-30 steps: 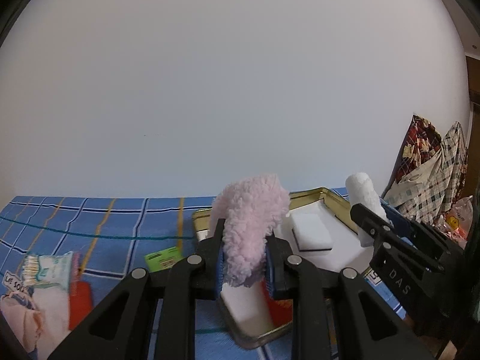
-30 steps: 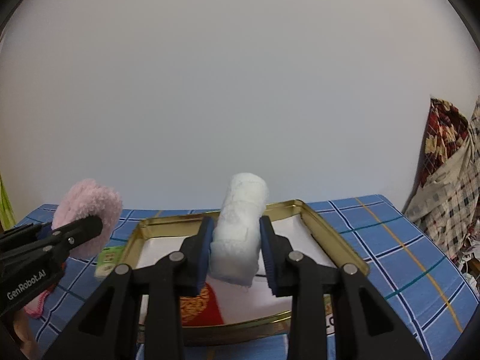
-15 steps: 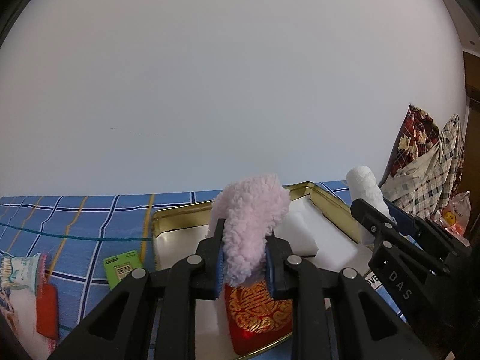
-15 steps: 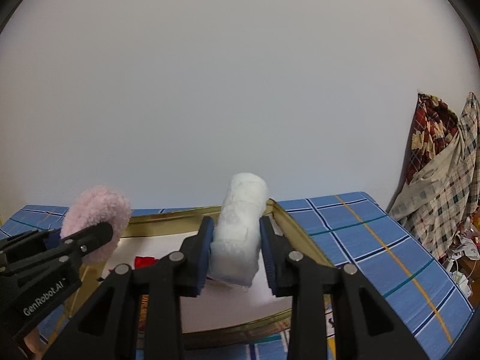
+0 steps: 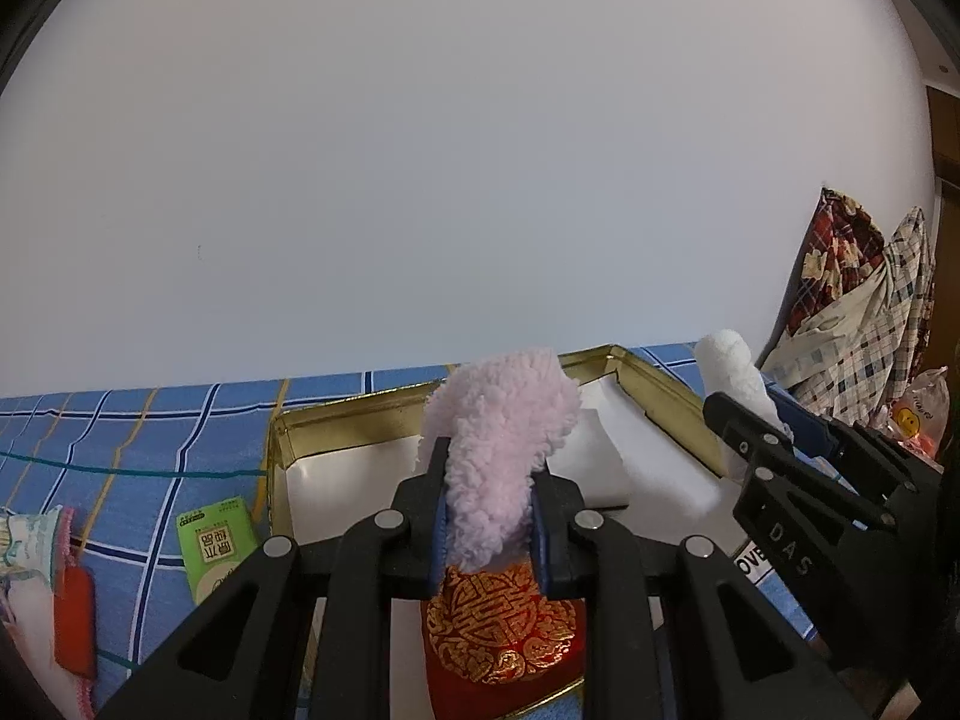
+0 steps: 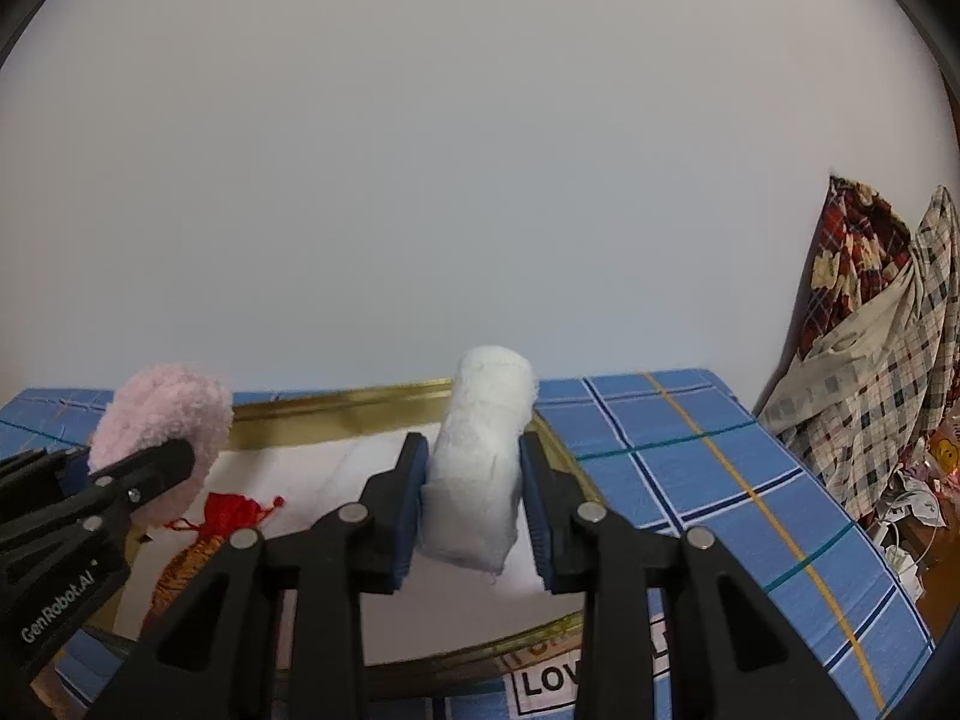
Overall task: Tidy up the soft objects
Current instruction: 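Lower the towel and sock into the tin and open both tools, then withdraw both tools up from the gold tin, then move the right tool to the green tissue pack while the left tool approaches the swab bag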
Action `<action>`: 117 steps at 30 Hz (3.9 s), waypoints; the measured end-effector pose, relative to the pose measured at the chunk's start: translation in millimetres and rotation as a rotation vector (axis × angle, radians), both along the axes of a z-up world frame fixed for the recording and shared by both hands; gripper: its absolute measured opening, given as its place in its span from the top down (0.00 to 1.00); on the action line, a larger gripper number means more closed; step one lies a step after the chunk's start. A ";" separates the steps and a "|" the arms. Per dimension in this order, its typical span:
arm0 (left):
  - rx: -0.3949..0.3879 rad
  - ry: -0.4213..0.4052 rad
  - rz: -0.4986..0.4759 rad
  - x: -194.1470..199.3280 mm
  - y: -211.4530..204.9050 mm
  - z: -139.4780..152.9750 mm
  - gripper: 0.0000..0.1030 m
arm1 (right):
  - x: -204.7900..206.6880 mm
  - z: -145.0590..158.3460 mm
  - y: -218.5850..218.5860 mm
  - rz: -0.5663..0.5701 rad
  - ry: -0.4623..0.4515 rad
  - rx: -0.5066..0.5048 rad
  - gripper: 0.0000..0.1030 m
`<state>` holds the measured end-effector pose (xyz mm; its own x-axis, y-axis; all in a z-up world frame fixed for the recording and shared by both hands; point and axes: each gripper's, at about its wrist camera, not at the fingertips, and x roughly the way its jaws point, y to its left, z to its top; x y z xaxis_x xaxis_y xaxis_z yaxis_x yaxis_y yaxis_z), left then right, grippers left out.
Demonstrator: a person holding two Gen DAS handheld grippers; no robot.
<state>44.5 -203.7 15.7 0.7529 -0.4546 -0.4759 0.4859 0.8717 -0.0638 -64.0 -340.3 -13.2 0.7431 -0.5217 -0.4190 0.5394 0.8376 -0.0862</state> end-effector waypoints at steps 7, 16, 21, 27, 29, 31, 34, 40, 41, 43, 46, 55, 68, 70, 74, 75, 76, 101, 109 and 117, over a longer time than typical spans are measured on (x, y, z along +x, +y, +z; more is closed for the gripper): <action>0.028 0.015 0.007 4.2 -16.0 -6.2 0.77 | 6.6 -9.3 -4.1 -0.016 0.056 -0.004 0.70; 0.061 0.025 0.012 6.9 -20.0 -14.0 0.77 | 6.3 -13.2 -15.4 -0.035 0.076 0.059 0.70; 0.079 0.027 0.019 6.1 -21.7 -18.8 0.77 | 7.0 -13.0 -13.8 -0.026 0.078 0.069 0.67; 0.079 0.010 0.016 3.0 -20.5 -20.3 0.70 | 0.8 -9.2 -13.5 -0.021 0.030 0.093 0.21; 0.071 0.004 0.021 -1.6 -16.9 -18.6 0.50 | -7.3 -1.1 -8.7 -0.031 -0.032 0.057 0.14; 0.060 -0.036 0.045 -8.4 -11.8 -14.4 0.19 | -14.4 6.6 -4.3 -0.053 -0.077 0.006 0.08; 0.057 -0.115 0.078 -17.5 -4.7 -6.7 0.17 | -19.5 9.9 -3.9 -0.079 -0.114 -0.012 0.07; 0.082 -0.124 0.131 -15.2 6.7 -9.4 0.17 | -18.8 7.3 -9.7 -0.087 -0.142 0.011 0.07; 0.082 -0.117 0.141 -13.8 9.5 -10.2 0.17 | -20.4 7.3 -8.9 -0.092 -0.147 -0.001 0.07; 0.086 -0.117 0.157 -13.5 11.9 -10.7 0.17 | -21.5 7.9 -7.4 -0.098 -0.151 -0.023 0.07; 0.113 -0.137 0.178 -16.2 17.3 -12.4 0.17 | -21.3 8.0 -4.2 -0.105 -0.149 -0.046 0.07; 0.116 -0.184 0.213 -32.3 51.5 -13.1 0.17 | -24.9 9.7 2.7 -0.118 -0.164 -0.086 0.07; 0.100 -0.159 0.256 -31.8 101.5 -15.4 0.17 | -32.7 7.7 13.6 -0.183 -0.173 -0.059 0.08; 0.097 -0.148 0.268 -30.6 114.3 -15.5 0.17 | -32.2 6.7 21.5 -0.188 -0.171 -0.063 0.10; 0.095 -0.143 0.292 -28.9 139.6 -15.2 0.17 | -21.2 3.4 42.7 -0.152 -0.139 -0.098 0.15; 0.096 -0.143 0.300 -26.4 147.4 -15.6 0.17 | -19.2 3.0 47.6 -0.140 -0.130 -0.106 0.16; 0.099 -0.143 0.304 -24.9 152.0 -15.8 0.17 | -16.5 2.3 54.9 -0.121 -0.117 -0.115 0.19; 0.143 -0.126 0.426 2.7 254.6 -15.0 0.17 | 69.6 -26.4 209.8 0.320 0.032 0.210 0.30; 0.084 -0.112 0.526 15.2 320.0 -5.0 0.17 | 112.0 -57.1 213.4 0.284 0.193 0.285 0.32; 0.037 -0.069 0.628 26.8 369.9 -3.5 0.17 | 153.6 -77.4 201.3 0.163 0.295 0.319 0.35</action>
<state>71.3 166.2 12.2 0.9003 0.1000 -0.4237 -0.1173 0.9930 -0.0150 89.6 -138.9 -90.6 0.6296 -0.2184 -0.7456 0.3894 0.9191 0.0596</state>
